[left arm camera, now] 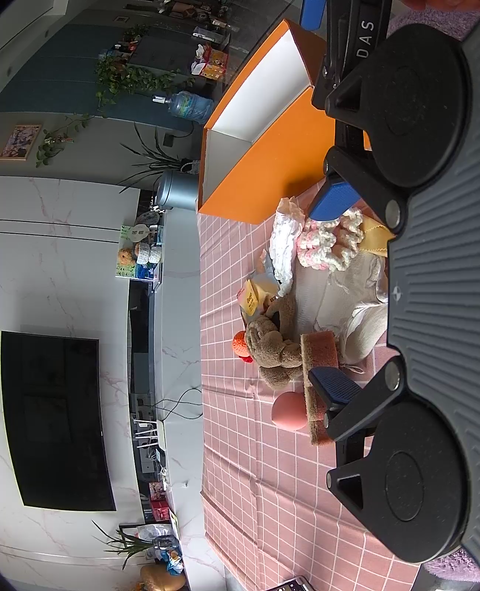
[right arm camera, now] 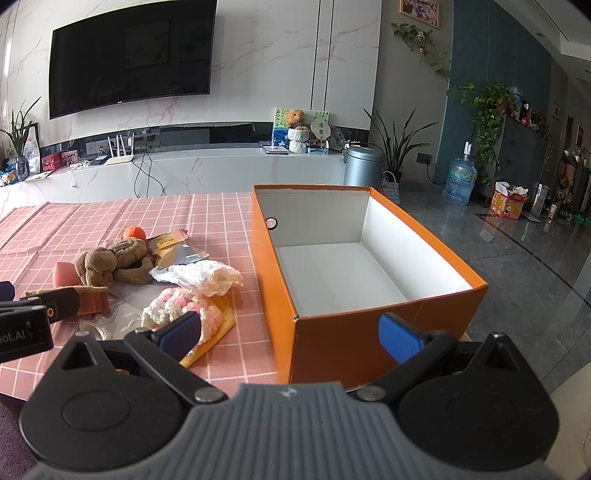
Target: Organize soft objects
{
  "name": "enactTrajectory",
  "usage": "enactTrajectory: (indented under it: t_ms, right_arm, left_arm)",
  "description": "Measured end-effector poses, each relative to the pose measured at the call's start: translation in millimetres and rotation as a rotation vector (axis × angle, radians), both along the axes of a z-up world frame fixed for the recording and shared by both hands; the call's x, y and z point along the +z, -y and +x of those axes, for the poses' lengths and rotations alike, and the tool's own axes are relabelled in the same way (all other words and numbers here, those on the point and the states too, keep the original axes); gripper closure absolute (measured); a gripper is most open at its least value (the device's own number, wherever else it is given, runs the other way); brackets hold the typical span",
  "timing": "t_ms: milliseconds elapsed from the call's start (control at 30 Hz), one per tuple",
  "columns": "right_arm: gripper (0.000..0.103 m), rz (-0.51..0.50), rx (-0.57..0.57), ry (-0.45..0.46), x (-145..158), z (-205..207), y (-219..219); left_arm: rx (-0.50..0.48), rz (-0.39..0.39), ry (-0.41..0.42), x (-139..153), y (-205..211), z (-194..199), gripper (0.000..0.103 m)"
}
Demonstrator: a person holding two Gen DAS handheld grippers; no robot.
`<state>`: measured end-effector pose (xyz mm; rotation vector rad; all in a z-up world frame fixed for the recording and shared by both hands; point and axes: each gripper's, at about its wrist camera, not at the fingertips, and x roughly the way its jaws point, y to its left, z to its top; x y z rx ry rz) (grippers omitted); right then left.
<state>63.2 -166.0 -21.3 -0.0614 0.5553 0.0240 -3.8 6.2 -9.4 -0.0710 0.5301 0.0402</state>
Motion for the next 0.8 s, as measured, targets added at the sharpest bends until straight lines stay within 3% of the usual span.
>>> enactTrajectory:
  t_ms: [500, 700, 800]
  right_arm:
    - [0.002, 0.019, 0.044, -0.012, -1.6, -2.5, -3.1]
    - [0.003, 0.018, 0.135, 0.013, 1.7, -1.8, -13.6]
    - [0.004, 0.01, 0.191, 0.013, 3.3, 2.5, -20.9]
  left_arm:
    - [-0.037, -0.045, 0.008, 1.1, -2.7, -7.8, 0.003]
    - [-0.036, -0.039, 0.002, 3.7, -10.9, -6.3, 0.003]
    - [-0.055, -0.024, -0.001, 3.3, -14.9, -4.6, 0.008]
